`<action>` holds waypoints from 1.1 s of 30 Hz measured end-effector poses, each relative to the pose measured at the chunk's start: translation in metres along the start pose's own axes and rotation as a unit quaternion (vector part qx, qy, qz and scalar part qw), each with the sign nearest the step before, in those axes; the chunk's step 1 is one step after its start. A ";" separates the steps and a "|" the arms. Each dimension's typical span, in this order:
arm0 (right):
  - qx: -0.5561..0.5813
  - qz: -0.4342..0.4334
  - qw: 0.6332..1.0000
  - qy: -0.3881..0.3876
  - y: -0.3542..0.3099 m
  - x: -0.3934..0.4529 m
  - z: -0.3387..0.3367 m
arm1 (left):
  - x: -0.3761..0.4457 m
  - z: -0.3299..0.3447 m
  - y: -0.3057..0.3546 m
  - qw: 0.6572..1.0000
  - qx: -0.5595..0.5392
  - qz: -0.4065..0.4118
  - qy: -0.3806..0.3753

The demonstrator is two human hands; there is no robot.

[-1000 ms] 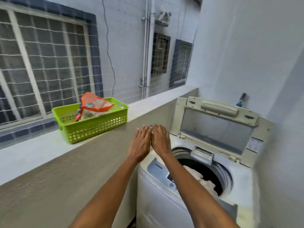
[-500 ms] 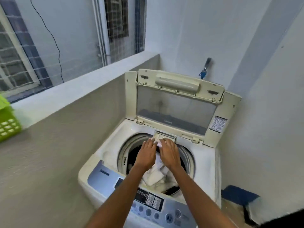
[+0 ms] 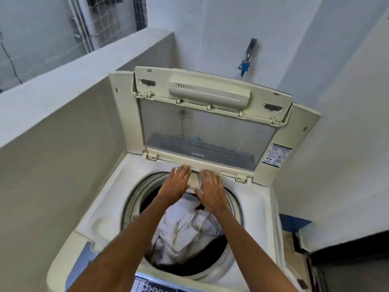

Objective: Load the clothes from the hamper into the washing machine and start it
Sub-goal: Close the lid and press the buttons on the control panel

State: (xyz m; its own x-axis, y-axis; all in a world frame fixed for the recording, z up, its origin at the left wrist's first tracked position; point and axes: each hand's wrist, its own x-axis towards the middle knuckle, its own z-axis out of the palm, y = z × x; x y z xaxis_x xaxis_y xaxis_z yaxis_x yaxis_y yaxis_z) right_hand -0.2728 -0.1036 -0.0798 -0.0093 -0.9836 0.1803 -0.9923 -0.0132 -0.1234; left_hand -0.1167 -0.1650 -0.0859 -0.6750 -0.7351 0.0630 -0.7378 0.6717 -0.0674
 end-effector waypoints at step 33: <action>-0.136 0.109 0.957 0.230 -0.010 0.035 0.031 | 0.049 0.025 -0.027 0.956 -0.065 0.016 0.285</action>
State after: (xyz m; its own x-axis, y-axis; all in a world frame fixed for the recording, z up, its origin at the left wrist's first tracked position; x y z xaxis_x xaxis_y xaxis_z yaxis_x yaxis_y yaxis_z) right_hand -0.2589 -0.1440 -0.1028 -0.2118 -0.7731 0.5978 -0.9554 0.2925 0.0398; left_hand -0.1297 -0.2209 -0.1058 -0.5631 -0.5697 0.5986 -0.6868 0.7255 0.0444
